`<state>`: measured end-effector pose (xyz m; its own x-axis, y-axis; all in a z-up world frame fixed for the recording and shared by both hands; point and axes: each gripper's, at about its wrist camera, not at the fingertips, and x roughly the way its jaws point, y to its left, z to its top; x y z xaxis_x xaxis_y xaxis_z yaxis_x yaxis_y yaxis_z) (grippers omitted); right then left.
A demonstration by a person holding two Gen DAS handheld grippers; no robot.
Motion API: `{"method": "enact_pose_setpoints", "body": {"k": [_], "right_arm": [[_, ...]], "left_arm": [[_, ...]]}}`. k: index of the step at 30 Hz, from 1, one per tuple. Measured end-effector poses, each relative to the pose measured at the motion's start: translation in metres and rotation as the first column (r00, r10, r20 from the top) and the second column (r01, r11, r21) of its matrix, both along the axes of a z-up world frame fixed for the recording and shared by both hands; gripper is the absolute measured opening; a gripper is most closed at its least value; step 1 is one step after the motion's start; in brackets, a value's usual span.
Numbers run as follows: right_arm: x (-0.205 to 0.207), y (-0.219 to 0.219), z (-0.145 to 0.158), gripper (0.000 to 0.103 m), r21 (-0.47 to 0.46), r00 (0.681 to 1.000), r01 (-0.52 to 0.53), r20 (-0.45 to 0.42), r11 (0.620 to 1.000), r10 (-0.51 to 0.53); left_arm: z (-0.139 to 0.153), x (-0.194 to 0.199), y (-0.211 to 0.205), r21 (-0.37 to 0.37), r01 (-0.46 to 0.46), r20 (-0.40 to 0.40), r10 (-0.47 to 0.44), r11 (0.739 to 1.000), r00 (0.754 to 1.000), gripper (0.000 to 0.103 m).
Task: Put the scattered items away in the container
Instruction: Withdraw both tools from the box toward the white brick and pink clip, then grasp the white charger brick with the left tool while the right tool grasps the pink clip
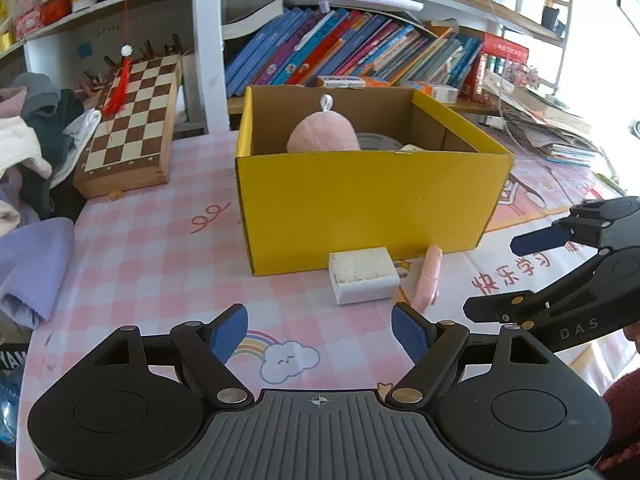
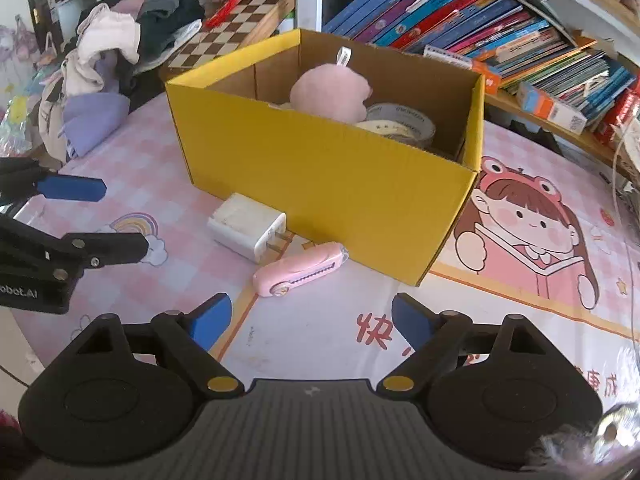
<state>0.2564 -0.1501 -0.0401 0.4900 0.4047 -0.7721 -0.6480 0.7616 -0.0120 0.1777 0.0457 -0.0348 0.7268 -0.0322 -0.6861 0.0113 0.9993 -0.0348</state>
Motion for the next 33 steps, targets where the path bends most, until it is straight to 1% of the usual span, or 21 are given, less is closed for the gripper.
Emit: {"method": "enact_pose_setpoints", "body": {"k": [5,12,18,23,24,25,29,33], "right_arm": [[0.011,0.005,-0.006,0.086,-0.011,0.999,-0.041,-0.010,0.999,0.041],[0.024,0.018,-0.021,0.084,-0.045,0.994,-0.113,0.002,0.993,0.114],[0.033,0.020,-0.028,0.081,-0.035,0.989,-0.147,-0.002,0.989,0.147],[0.040,0.021,-0.034,0.072,-0.027,0.985,-0.174,-0.005,0.984,0.174],[0.042,0.022,-0.036,0.067,-0.025,0.984,-0.179,-0.006,0.983,0.179],[0.043,0.022,-0.037,0.066,-0.024,0.983,-0.185,-0.007,0.982,0.185],[0.048,0.023,-0.041,0.066,-0.020,0.979,-0.206,-0.008,0.978,0.206],[0.045,0.015,-0.038,0.066,-0.039,0.978,-0.208,-0.009,0.977,0.207]], "left_arm": [[-0.001,0.004,0.000,0.003,-0.028,-0.011,0.028,1.000,1.000,0.081],[-0.005,0.009,-0.005,0.016,-0.040,-0.044,0.041,0.999,0.998,0.081],[-0.005,0.013,-0.013,0.031,-0.039,-0.059,0.041,0.999,0.997,0.081],[-0.006,0.016,-0.015,0.038,-0.052,-0.069,0.054,0.998,0.996,0.081],[-0.006,0.017,-0.016,0.039,-0.053,-0.070,0.055,0.998,0.996,0.081],[-0.006,0.018,-0.017,0.040,-0.054,-0.072,0.056,0.998,0.996,0.081],[-0.006,0.022,-0.020,0.044,-0.054,-0.076,0.057,0.998,0.995,0.081],[-0.008,0.029,-0.025,0.039,-0.045,-0.077,0.048,0.998,0.996,0.081]]}}
